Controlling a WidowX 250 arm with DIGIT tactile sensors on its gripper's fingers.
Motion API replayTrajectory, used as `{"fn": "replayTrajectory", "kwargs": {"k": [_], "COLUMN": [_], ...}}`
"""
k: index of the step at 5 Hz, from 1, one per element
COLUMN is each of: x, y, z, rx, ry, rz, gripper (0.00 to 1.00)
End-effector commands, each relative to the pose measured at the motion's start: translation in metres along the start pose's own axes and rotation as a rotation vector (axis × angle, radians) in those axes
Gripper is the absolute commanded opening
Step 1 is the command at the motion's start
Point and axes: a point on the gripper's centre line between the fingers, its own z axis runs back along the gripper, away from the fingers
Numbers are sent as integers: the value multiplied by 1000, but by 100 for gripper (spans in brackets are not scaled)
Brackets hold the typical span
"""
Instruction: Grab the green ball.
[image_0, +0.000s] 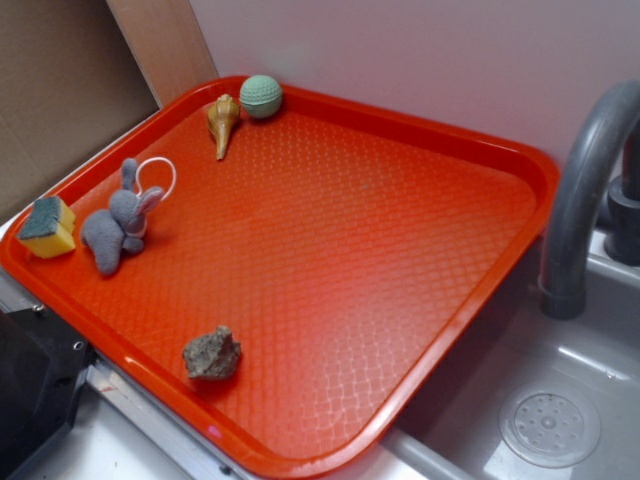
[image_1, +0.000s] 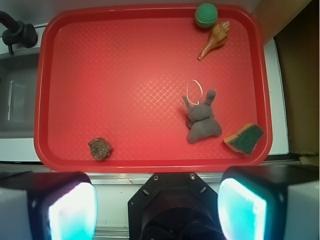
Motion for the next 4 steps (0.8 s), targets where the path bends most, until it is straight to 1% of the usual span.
{"fn": "replayTrajectory", "kwargs": {"k": [1,2,3,4], "x": [64,91,116,116], "y": [27,41,59,59], "z": [-32,-55,-88,-88], "rx": [61,106,181,181], "ry": [-93,-97,-146,-146], "rz": [46,79,32,32], "gripper": [100,100,100,100]}}
